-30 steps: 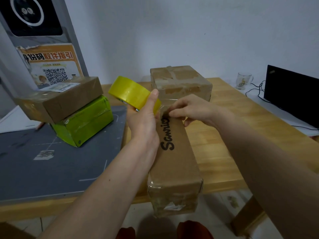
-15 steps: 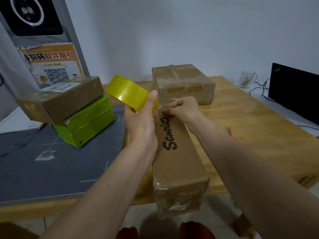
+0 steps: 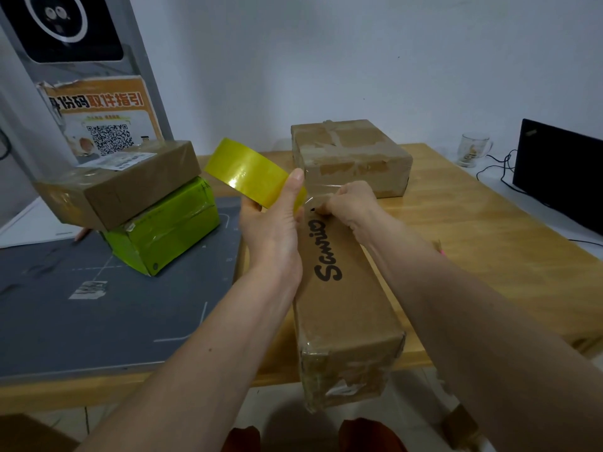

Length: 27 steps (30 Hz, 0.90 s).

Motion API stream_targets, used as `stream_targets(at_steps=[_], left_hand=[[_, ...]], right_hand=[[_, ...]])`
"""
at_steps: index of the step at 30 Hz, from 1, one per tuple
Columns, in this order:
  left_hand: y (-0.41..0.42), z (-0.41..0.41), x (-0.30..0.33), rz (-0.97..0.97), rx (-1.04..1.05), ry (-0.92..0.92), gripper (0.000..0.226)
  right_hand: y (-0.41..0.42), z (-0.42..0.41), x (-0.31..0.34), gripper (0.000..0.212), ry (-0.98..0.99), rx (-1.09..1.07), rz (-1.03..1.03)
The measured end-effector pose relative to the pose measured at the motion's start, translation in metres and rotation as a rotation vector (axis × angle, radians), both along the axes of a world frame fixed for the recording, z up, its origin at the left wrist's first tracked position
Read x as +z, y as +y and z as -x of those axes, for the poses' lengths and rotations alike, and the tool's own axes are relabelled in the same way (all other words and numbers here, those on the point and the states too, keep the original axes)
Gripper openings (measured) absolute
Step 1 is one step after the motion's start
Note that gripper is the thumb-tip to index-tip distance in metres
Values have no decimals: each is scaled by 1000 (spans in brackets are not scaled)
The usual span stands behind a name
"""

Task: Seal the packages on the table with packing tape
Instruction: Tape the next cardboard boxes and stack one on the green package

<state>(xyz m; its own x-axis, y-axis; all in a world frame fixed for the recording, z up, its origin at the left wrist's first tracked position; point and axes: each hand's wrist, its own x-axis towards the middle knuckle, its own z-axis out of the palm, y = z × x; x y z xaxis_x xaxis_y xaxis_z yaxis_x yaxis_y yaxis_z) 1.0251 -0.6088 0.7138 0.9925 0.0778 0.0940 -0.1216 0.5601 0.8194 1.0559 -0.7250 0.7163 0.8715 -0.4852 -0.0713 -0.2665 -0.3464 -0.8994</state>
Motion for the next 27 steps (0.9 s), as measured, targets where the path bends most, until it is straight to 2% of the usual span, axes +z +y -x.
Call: stream_targets(at_steps=[4, 8, 11, 16, 24, 26, 27], left_hand=[[1, 0, 0, -3, -2, -1, 24], [2, 1, 0, -3, -15, 1, 24], [5, 2, 2, -4, -16, 7, 24], [7, 4, 3, 35, -16, 38, 22], [5, 6, 7, -4, -46, 24, 25], [13, 4, 9, -14, -123, 5, 23], [19, 3, 11, -25, -194, -29, 22]], right_hand=[[-1, 1, -8, 20, -65, -3, 44], [-4, -1, -13, 20, -134, 13, 104], [-3, 2, -14, 7, -220, 91, 252], [-7, 16, -11, 27, -201, 304, 560], [-7, 30, -1, 32, -74, 391, 921], [-9, 35, 5, 32, -140, 382, 874], [-10, 38, 10, 31, -233, 353, 722]])
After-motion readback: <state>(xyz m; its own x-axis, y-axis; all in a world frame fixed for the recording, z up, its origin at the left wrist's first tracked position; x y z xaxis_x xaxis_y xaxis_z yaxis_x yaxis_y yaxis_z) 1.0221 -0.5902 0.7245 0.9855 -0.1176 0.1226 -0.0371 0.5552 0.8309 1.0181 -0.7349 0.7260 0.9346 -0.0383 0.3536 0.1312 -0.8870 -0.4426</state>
